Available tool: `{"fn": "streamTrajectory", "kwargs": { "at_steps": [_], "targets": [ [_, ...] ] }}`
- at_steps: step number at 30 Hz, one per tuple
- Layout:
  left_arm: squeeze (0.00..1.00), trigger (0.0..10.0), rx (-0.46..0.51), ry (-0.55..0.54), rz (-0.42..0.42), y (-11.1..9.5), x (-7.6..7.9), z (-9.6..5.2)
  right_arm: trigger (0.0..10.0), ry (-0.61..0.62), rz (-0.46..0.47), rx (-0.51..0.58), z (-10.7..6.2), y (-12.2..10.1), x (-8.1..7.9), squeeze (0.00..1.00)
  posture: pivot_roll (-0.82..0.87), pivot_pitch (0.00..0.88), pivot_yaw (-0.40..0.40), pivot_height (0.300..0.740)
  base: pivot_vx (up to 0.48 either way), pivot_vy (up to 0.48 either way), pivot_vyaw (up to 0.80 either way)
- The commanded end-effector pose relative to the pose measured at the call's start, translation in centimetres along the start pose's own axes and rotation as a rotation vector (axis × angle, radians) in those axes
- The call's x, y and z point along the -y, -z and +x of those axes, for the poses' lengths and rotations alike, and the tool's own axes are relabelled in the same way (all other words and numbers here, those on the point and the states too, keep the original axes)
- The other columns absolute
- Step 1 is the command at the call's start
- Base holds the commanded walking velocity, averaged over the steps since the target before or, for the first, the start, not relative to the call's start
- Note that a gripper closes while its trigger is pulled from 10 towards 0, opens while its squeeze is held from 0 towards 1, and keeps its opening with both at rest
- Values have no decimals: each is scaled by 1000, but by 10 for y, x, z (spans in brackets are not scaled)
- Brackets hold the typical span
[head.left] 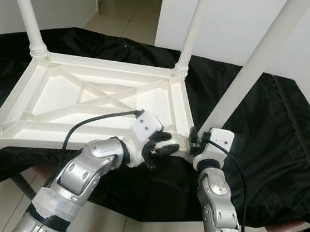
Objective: Building children table
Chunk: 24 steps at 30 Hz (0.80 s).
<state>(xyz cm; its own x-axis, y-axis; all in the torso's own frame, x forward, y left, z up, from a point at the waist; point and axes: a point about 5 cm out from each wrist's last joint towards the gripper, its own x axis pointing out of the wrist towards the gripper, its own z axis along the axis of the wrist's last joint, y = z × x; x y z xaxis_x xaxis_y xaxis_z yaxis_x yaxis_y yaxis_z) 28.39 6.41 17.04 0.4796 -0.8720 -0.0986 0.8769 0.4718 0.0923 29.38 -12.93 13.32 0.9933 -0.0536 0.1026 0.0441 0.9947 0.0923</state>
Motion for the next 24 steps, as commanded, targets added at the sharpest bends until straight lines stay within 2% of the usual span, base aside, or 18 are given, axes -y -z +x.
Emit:
{"fn": "streamTrajectory", "kwargs": {
  "at_steps": [1, 4, 5, 11, 12, 13, 14, 17, 24],
  "targets": [
    [0, 10000, -11, -174, 7, 5, -10, -5, 10000, 37, 34, -27, -7, 8, 5, 0, 8, 100, -43, 740, 0, 0, 0],
    [0, 10000, -11, -174, 7, 5, -10, -5, 10000, 37, 34, -27, -7, 8, 5, 0, 8, 100, -43, 740, 0, 0, 0],
    [0, 10000, -7, -171, 8, 5, -10, -6, 10000, 19, 53, -18, -7, 6, 4, 1000, 9, 106, -43, 740, 0, 0, 0],
    [0, 10000, 12, -155, 1, 2, -4, -4, 10000, 0, 30, 9, -6, 1, 4, 1000, 18, 104, -57, 740, 0, 0, 0],
    [0, 10000, 30, -152, -8, 0, -1, -1, 10000, 8, 28, 29, -6, -1, 8, 1000, 41, 128, -44, 740, 0, 0, 0],
    [0, 10000, 33, -144, 9, -2, 1, 3, 10000, 14, 24, 46, -6, -1, 15, 941, 60, 78, -32, 740, 0, 0, 0],
    [0, 10000, 41, -123, 18, -3, 3, 5, 10000, 21, 35, 53, -7, 1, 21, 0, 62, 66, -12, 740, 0, 0, 0],
    [0, 10000, 42, -103, 38, -5, 4, 9, 10000, 17, 54, 51, -8, 5, 29, 0, 82, 53, -6, 740, 0, 0, 0],
    [0, 10000, 43, -80, 28, -6, -4, 10, 10000, -76, 22, 15, -9, 11, 24, 0, 57, 45, 12, 740, 0, 0, 0]
  ]
}}
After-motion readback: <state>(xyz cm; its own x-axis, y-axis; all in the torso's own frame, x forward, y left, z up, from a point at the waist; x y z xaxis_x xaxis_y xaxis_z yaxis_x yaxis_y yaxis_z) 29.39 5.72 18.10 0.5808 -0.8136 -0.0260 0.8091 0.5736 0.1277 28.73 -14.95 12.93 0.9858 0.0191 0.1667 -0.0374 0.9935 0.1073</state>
